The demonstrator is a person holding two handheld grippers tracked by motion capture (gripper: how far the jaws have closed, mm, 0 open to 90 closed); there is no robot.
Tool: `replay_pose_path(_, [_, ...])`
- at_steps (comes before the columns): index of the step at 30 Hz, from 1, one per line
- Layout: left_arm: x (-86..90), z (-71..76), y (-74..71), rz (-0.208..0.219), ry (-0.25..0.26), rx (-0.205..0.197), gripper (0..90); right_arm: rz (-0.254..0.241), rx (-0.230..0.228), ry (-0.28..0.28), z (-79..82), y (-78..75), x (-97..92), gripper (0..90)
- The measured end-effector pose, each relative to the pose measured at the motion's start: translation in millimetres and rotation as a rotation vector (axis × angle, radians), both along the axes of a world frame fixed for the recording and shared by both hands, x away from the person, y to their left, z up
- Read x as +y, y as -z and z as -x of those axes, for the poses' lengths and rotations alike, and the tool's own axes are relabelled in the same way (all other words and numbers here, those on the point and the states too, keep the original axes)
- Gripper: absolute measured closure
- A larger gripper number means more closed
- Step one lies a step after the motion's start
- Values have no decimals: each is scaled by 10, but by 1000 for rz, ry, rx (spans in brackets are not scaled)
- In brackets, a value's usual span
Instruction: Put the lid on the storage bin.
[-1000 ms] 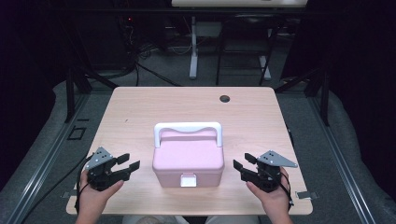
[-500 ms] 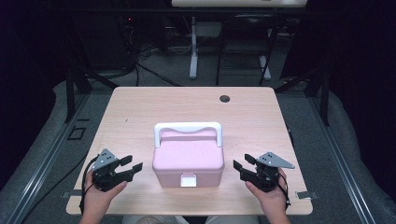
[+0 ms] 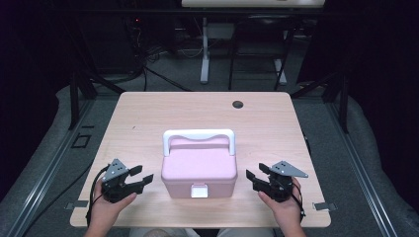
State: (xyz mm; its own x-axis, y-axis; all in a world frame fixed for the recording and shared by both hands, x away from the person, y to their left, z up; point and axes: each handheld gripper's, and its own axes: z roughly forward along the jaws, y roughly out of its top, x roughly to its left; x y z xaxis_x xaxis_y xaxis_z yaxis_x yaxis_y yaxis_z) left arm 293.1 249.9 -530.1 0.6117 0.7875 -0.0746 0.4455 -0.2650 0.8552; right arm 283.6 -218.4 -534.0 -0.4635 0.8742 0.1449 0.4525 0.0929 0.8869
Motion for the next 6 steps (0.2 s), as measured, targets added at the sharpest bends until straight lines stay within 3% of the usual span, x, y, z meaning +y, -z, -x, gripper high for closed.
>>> replay_pose_path(2, [19,-23,18,12,-9,19,411,-4,-18,-1,-25,24,-4,389])
replay_pose_path(6, [56,-53,38,50,-52,125,423,2,-11,8,-81,52,-31,385])
